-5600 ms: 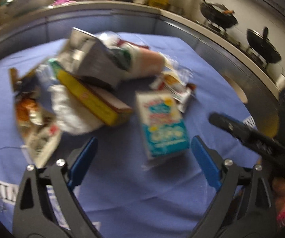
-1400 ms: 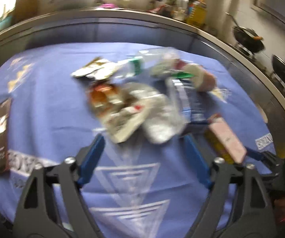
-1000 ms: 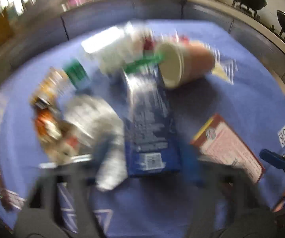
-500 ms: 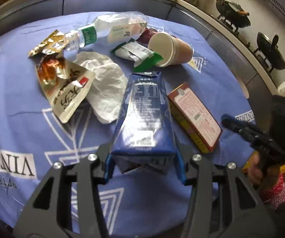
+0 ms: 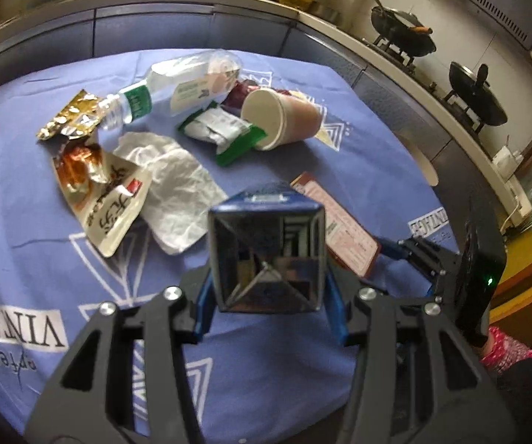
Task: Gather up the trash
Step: 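Carry both items to the wastebasket and open both grippers over it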
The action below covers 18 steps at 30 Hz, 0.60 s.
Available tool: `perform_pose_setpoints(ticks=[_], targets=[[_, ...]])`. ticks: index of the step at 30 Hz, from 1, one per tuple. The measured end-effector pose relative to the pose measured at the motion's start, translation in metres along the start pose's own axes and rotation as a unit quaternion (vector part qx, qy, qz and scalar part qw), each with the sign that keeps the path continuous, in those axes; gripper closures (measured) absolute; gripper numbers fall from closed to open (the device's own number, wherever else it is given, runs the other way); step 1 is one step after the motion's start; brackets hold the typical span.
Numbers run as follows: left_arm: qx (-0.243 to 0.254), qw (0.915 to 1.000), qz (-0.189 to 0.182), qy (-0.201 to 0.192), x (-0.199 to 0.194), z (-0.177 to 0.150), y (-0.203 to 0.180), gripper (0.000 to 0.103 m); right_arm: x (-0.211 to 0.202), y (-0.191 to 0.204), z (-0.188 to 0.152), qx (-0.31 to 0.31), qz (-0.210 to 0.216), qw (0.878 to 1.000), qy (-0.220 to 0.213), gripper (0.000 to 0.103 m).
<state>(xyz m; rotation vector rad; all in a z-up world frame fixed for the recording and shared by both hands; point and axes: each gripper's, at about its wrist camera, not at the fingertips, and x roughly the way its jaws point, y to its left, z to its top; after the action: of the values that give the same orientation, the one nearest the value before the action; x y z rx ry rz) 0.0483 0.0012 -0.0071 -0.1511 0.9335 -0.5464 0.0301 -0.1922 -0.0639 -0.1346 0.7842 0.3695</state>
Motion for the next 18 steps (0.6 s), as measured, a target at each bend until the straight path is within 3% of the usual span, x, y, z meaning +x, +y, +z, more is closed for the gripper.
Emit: perform_pose_setpoints(ticks=[4, 6, 9, 14, 18], targets=[[0.001, 0.9994, -0.032, -0.012, -0.005, 0.011, -0.008, 0.056, -0.021, -0.028, 0.001, 0.061, 0.046, 0.997, -0.023, 0.046], [0.007, 0.9984, -0.053, -0.018, -0.005, 0.02, -0.016, 0.056, -0.029, -0.052, 0.001, 0.114, 0.085, 0.989, -0.028, 0.046], [0.021, 0.9976, -0.064, -0.016, 0.005, 0.033, -0.029, 0.056, -0.046, -0.087, -0.005, 0.184, 0.105, 0.976, -0.045, 0.046], [0.057, 0.993, -0.104, 0.002, 0.048, 0.071, -0.067, 0.056, -0.08, -0.144, -0.017, 0.245, 0.046, 0.963, -0.097, 0.046], [0.104, 0.9861, -0.128, 0.018, 0.097, 0.11, -0.117, 0.056, -0.101, -0.206, -0.029, 0.307, -0.009, 0.943, -0.126, 0.046]])
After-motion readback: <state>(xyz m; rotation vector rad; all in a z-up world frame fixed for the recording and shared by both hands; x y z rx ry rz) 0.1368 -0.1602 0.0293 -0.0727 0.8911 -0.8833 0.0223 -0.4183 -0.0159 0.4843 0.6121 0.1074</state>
